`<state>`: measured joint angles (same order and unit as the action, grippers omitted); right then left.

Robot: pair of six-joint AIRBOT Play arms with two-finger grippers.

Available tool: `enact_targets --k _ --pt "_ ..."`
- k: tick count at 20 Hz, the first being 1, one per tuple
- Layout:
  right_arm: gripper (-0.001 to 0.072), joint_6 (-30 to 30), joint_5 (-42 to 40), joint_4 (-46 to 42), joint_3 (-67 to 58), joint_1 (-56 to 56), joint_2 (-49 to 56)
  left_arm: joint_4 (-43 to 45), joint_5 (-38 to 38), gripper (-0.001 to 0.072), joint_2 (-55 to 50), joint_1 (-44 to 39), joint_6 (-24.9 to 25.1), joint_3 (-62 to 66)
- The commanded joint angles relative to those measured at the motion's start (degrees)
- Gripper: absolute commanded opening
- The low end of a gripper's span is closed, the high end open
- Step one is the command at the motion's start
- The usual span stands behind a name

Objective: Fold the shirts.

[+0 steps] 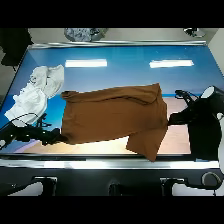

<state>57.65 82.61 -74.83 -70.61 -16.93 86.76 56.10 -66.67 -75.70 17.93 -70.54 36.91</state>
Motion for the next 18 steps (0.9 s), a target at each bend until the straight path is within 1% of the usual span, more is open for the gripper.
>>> enact_targets --k 1,5,6,7,8,9,10,12,13,15,16,18 --pt "0.0506 2.47 -5.42 0.57 1.46 -0.83 2.82 0.2 1.57 0.0031 0.94 0.07 0.13 -0.02" --pt "0.0497 2.95 -1.62 4.33 1.46 -0.9 8.0 0.17 1.64 0.0031 1.64 0.07 0.72 0.11" --pt "0.0458 2.99 -2.1 4.72 1.46 -0.46 8.94 0.17 1.64 0.0031 1.68 0.07 0.72 0.11" --pt "0.0399 3.04 -3.82 4.83 1.46 0.11 9.57 0.17 1.68 0.0031 1.68 0.07 0.74 0.11" --pt "0.0288 3.17 -6.47 5.03 1.46 0.87 9.86 0.2 1.75 0.0032 1.68 0.07 0.81 0.13" --pt "0.0102 3.23 -8.92 5.51 1.36 1.66 9.77 0.2 1.66 0.0032 1.68 0.09 1.6 0.28" --pt "0.0042 3.17 -9.51 6.1 0.55 2.23 9.49 0.26 1.25 0.0029 1.77 0.09 1.92 1.14" --pt "0.004 -0.07 -7.28 6.84 -3.67 2.25 6.95 0.26 0.22 0.0027 4.11 0.15 2.64 6.67" --pt "0.004 -2.45 -6.97 6.43 -6.91 2.23 4.42 0.22 0.31 0.0026 6.91 0.15 2.08 11.61" --pt "0.0041 -7.48 -8.83 6.21 -16.17 2.25 -2.91 0.22 1.84 0.0027 13.38 0.13 -0.96 25.4" --pt "0.0041 -8.44 -11.96 6.19 -21.73 2.25 -7.58 0.2 3.45 0.0027 16.35 0.13 -2.29 33.42" --pt "0.0042 -8.55 -22.29 5.86 -31.17 2.25 -17.18 0.24 8.87 0.0028 21.53 0.13 -3.28 50.82"
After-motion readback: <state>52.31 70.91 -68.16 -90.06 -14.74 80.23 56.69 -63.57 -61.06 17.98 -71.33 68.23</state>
